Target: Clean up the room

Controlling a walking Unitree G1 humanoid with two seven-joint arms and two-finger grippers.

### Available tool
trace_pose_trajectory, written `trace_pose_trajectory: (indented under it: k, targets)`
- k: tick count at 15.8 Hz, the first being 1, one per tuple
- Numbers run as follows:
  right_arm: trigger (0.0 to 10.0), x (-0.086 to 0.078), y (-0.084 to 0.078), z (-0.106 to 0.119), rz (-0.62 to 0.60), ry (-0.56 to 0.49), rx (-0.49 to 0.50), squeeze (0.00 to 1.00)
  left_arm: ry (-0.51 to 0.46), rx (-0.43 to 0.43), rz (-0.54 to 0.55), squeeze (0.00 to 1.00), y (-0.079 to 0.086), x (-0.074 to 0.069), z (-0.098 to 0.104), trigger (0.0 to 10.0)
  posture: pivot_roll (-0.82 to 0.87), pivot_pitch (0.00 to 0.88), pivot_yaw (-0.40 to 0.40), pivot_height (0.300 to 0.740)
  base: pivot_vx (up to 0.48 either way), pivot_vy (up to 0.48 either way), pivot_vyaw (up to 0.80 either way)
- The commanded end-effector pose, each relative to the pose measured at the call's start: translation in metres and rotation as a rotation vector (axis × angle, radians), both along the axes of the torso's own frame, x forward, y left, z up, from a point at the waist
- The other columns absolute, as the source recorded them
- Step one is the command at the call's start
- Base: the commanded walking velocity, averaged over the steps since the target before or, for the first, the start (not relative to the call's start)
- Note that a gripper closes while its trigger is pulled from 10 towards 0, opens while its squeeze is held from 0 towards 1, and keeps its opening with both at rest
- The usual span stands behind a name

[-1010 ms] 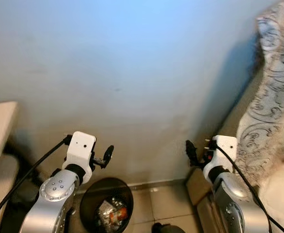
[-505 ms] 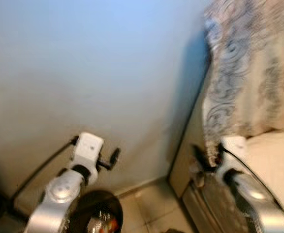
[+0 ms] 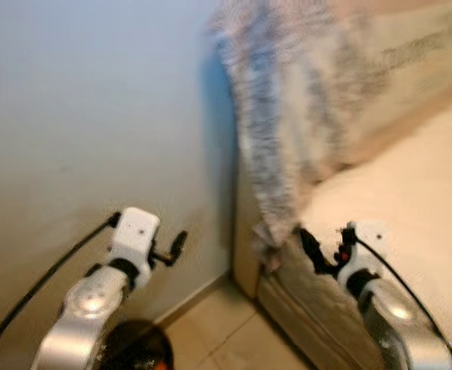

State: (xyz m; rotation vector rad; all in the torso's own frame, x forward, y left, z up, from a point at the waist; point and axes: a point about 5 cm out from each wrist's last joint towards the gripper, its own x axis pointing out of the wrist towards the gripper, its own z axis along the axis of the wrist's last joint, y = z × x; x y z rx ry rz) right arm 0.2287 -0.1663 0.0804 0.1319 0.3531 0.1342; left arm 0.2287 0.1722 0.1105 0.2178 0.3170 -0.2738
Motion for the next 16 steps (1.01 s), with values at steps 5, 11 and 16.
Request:
trace_pose_trajectory:
  k: [5, 11, 16]
  targets:
    - [10.0, 0.004, 0.007, 0.001, -0.059, 0.000, 0.013, 1.00, -0.016, -0.012, -0.002, 0.00, 0.000, 0.006, 0.001, 10.0, -0.08, 0.000, 0.025, 0.740, 0.000, 0.000, -0.79]
    - [10.0, 0.006, 0.008, 0.004, -0.090, -0.008, 0.007, 1.00, -0.094, 0.010, 0.048, 0.00, -0.001, 0.013, 0.007, 10.0, -0.08, 0.000, 0.023, 0.740, 0.000, 0.000, -0.79]
    - [10.0, 0.006, 0.010, 0.004, -0.104, -0.017, 0.001, 1.00, -0.101, -0.037, 0.016, 0.00, -0.005, 0.013, 0.008, 10.0, -0.08, 0.000, 0.040, 0.740, 0.000, 0.000, -0.79]
